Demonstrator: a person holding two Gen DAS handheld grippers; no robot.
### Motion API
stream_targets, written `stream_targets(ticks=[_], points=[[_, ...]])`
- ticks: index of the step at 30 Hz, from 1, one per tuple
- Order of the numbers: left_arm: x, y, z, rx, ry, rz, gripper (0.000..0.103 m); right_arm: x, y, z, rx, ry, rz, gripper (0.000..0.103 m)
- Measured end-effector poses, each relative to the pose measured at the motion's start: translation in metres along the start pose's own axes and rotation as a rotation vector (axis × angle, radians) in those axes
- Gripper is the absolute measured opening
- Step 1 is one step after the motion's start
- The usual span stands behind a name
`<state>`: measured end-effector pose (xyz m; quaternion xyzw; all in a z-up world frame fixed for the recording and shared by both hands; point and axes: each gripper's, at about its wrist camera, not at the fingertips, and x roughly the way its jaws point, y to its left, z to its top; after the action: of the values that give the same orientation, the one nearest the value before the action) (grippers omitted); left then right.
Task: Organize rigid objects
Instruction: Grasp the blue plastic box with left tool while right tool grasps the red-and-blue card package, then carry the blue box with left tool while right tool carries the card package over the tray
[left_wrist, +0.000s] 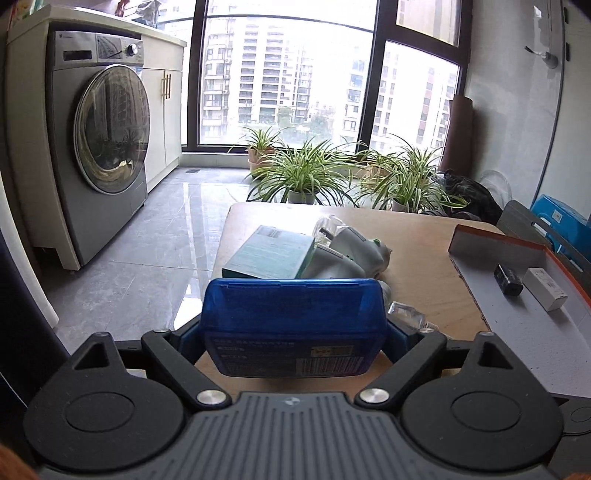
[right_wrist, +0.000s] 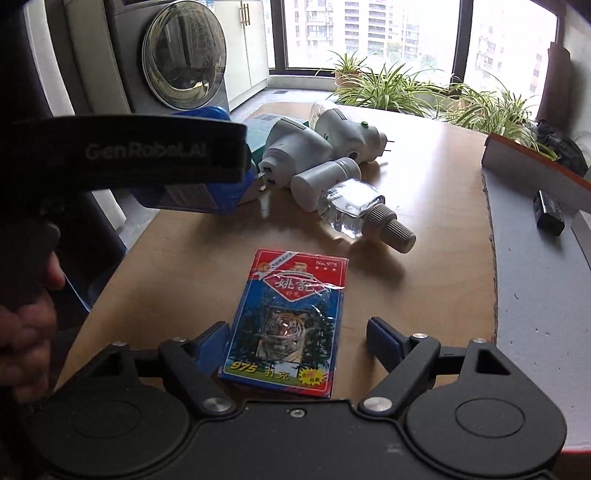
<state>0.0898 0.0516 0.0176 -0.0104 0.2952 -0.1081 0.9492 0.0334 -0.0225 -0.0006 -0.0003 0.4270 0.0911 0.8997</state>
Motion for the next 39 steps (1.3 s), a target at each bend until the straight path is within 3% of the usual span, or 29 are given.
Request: stream_targets(ticks=[6, 14, 27, 39], points=[[-0.009, -0.003, -0.003, -0.030, 0.009, 0.007, 0.093, -0.010, -0.020, -0.001, 0.061, 0.001, 0.009, 0.071], [-0.024, -0.019, -0.004, -0.058, -0.001, -0.033, 0.093, -0.053, -0.070, -0.003, 0.132, -0.102, -0.075, 0.071], [-0.019, -0.110, -0.001, 0.045, -0.004, -0.188, 0.093, -0.117, -0.182, -0.019, 0.292, -0.192, -0.255, 0.071], [0.001, -0.188, 0.012, 0.123, 0.013, -0.287, 0.093, -0.146, -0.244, -0.032, 0.382, -0.242, -0.305, 0.071]])
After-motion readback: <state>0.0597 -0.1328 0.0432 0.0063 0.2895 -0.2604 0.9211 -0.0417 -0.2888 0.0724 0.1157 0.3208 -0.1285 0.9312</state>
